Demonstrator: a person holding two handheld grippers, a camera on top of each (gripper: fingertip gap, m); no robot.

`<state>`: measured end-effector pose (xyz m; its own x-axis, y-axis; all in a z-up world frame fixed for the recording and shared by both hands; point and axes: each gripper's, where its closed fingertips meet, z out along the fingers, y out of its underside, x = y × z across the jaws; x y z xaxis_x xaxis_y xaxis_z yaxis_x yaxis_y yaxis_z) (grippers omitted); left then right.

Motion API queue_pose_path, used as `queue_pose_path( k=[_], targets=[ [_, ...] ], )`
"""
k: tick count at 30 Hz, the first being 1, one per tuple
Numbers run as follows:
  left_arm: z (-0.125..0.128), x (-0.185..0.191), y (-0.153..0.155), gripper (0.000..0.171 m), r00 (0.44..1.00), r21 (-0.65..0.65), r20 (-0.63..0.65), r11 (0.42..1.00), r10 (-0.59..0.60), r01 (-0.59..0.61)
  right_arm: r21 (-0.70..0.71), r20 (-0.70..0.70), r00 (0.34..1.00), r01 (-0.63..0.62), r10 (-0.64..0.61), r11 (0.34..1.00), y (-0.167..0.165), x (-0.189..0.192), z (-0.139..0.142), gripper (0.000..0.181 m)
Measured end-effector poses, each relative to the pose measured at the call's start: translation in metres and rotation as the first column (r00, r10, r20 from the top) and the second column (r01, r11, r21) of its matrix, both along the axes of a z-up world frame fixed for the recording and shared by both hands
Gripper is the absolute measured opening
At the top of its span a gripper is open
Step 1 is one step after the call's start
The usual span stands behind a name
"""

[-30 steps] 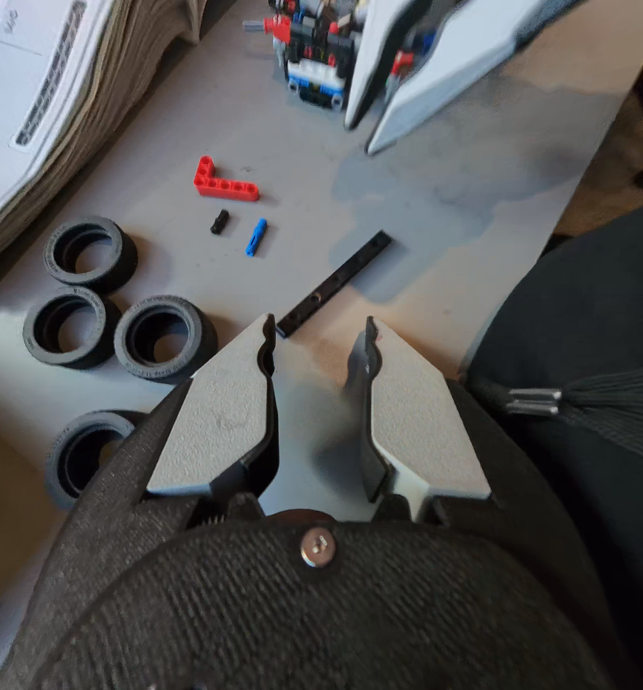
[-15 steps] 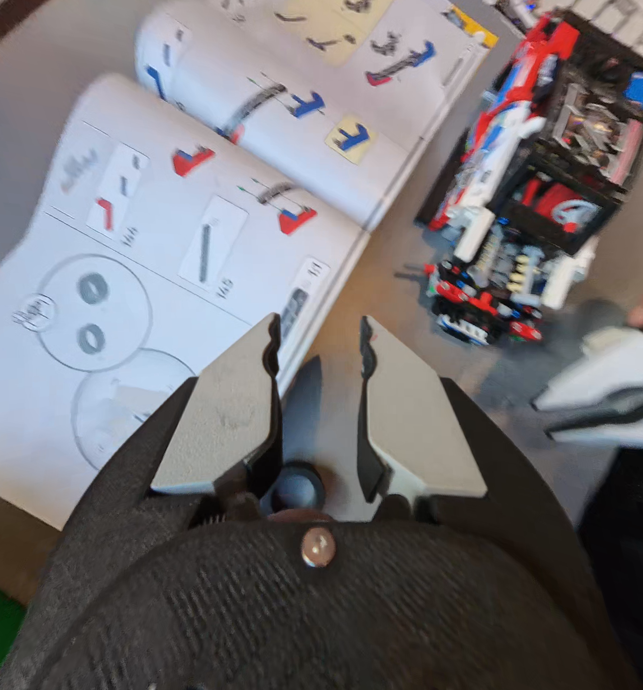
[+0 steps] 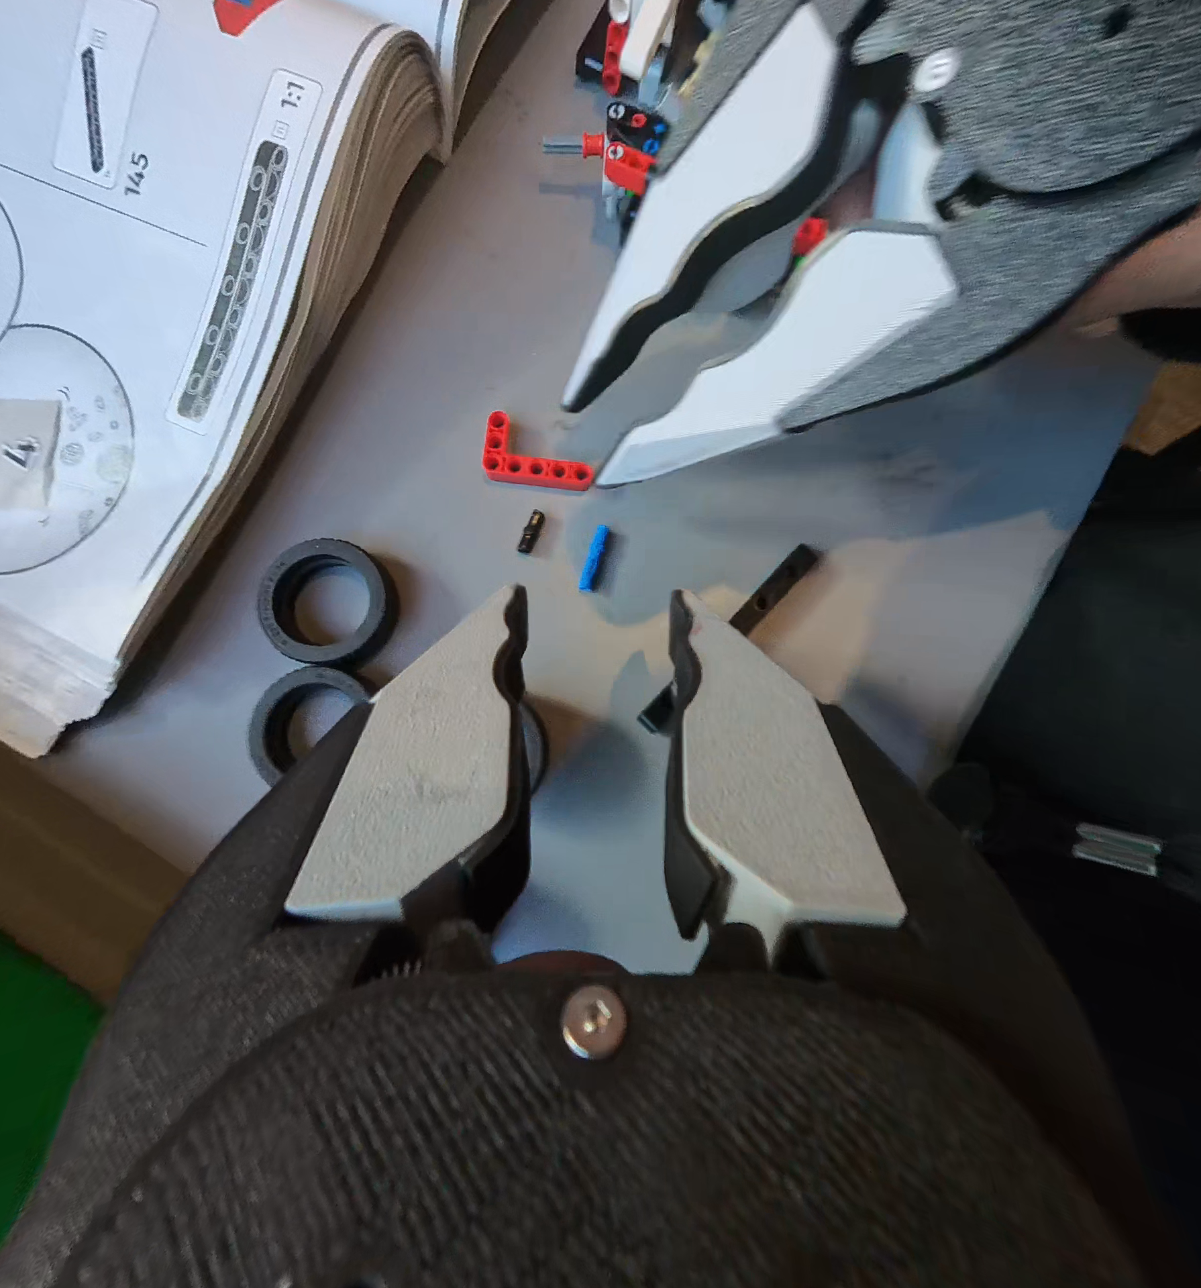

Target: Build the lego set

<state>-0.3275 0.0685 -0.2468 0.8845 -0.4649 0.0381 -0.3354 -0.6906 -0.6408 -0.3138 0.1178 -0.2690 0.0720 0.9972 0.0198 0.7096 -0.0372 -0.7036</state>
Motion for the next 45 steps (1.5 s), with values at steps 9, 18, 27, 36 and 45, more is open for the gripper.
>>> queue_pose_path(
  k=[9,18,27,36,45],
  targets=[
    [-0.036,0.030,-0.033,0.041,0.992,-0.067,-0.058,0.992,-0.115,0.111,-0.007,0.121,0.986,-0.117,0.117,0.993,-0.001,0.000,-0.009,0.000],
    [-0.040,0.011,-0.042,0.006,0.991,-0.078,-0.113,0.995,-0.073,0.064,0.106,0.175,0.931,-0.342,0.321,0.934,-0.014,0.067,0.010,0.000],
    [-0.039,-0.012,-0.062,0.006,0.984,-0.109,-0.171,0.994,-0.048,0.030,-0.032,0.049,0.998,-0.048,0.050,0.998,0.000,-0.003,0.008,0.021],
    [-0.035,-0.023,-0.065,0.019,0.995,-0.082,-0.096,0.997,0.004,-0.012,-0.036,0.203,0.971,-0.120,0.125,0.992,-0.003,-0.002,-0.018,0.007],
    [0.018,-0.045,-0.021,0.028,0.995,0.151,-0.099,0.988,-0.001,0.016,-0.065,0.211,0.945,-0.241,0.249,0.968,-0.051,0.066,-0.019,0.007]
  ],
)
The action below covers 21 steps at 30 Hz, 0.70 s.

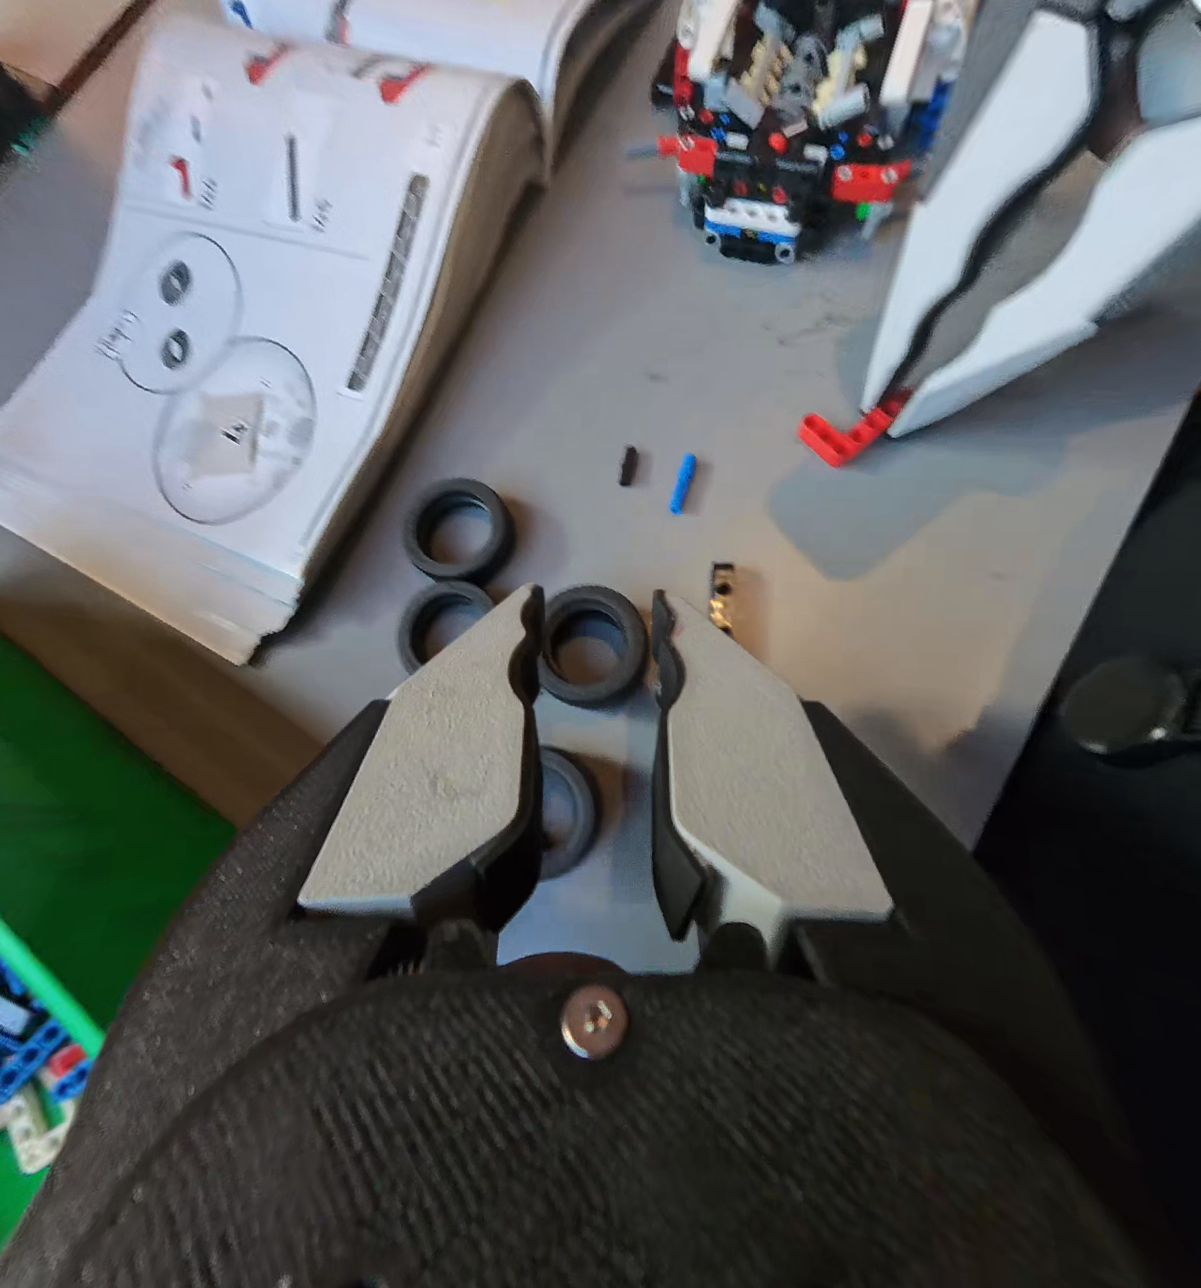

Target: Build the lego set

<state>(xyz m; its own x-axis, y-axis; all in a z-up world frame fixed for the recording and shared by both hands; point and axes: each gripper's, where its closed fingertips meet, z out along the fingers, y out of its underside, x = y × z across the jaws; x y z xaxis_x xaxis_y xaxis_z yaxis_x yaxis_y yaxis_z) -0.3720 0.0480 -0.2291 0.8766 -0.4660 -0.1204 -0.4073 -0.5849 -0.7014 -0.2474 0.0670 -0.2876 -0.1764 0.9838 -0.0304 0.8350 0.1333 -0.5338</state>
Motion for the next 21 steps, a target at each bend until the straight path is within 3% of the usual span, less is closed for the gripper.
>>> queue_pose_path(
  k=[5,9,12,16,21],
  targets=[
    [0.001,0.008,0.014,0.027,0.999,-0.032,0.015,0.999,-0.029,0.029,-0.047,-0.064,0.998,-0.025,0.022,0.999,-0.001,-0.007,0.022,0.011],
    [-0.015,0.032,0.007,0.025,0.998,-0.090,0.055,0.995,-0.040,0.045,0.041,-0.080,0.994,-0.076,0.079,0.996,0.031,-0.047,0.040,0.003],
    [-0.024,0.048,-0.002,0.025,0.993,-0.116,0.110,0.992,-0.030,0.043,0.092,0.001,0.977,-0.214,0.215,0.973,0.040,-0.076,0.033,0.010],
    [-0.030,0.050,-0.016,0.026,0.993,-0.120,0.116,0.992,-0.008,0.022,0.163,0.161,0.903,-0.423,0.399,0.891,0.045,-0.084,0.009,0.010],
    [-0.032,0.050,-0.026,0.025,0.988,-0.119,0.157,0.993,0.012,0.007,0.106,0.202,0.856,-0.502,0.476,0.858,0.036,-0.090,0.000,0.013]
  ],
)
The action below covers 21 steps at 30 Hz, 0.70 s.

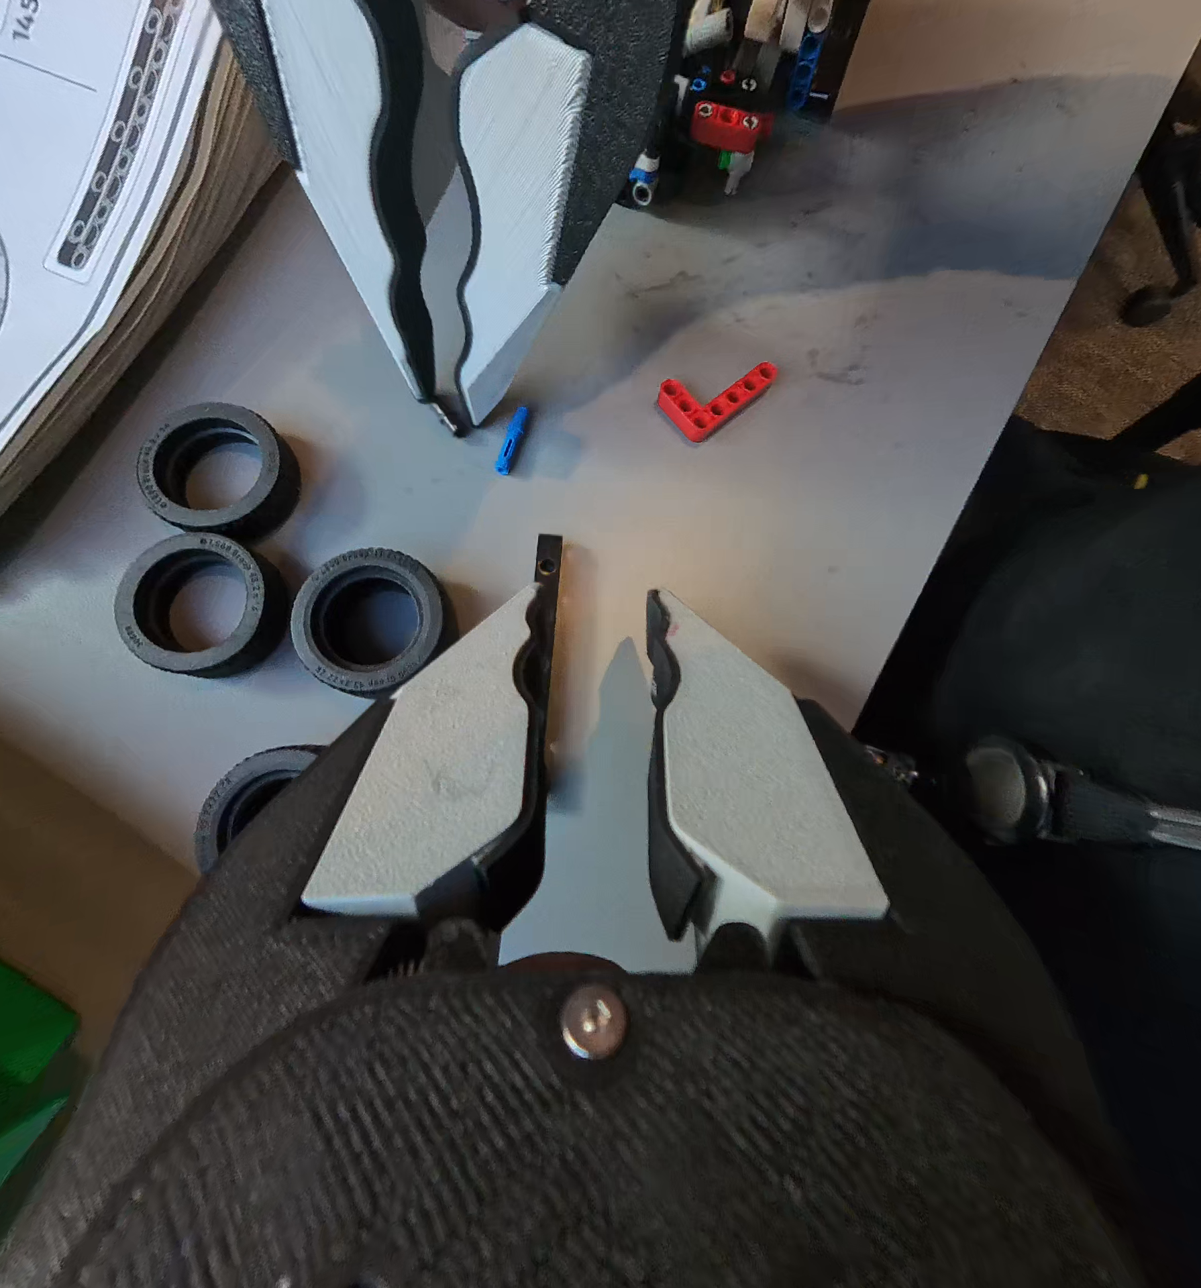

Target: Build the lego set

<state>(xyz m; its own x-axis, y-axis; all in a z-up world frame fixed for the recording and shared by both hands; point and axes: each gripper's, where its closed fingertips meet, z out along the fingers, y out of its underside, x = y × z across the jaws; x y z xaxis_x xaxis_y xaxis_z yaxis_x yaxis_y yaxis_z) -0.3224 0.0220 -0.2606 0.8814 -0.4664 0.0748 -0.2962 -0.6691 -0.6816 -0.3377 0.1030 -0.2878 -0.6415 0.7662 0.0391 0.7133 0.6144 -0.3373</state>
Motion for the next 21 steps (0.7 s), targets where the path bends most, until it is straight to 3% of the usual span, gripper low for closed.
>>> queue_pose_path(
  k=[5,11,17,21],
  targets=[
    [0.000,-0.003,0.002,0.025,1.000,0.029,0.000,1.000,-0.002,0.002,0.001,-0.021,1.000,-0.001,0.001,1.000,-0.004,0.003,0.000,0.004],
    [0.011,0.003,0.030,0.024,0.998,0.094,-0.058,0.995,-0.034,0.039,-0.022,-0.121,0.982,0.146,-0.147,0.989,-0.006,0.025,0.016,0.004],
    [0.022,0.035,0.052,0.021,0.969,0.100,-0.164,0.974,-0.187,0.205,-0.031,-0.242,0.953,0.180,-0.182,0.983,-0.026,0.057,0.050,0.004],
    [0.025,0.064,0.048,0.015,0.953,0.071,-0.121,0.956,-0.276,0.286,-0.014,-0.267,0.945,0.190,-0.186,0.982,-0.029,0.075,0.055,0.004]
  ],
)
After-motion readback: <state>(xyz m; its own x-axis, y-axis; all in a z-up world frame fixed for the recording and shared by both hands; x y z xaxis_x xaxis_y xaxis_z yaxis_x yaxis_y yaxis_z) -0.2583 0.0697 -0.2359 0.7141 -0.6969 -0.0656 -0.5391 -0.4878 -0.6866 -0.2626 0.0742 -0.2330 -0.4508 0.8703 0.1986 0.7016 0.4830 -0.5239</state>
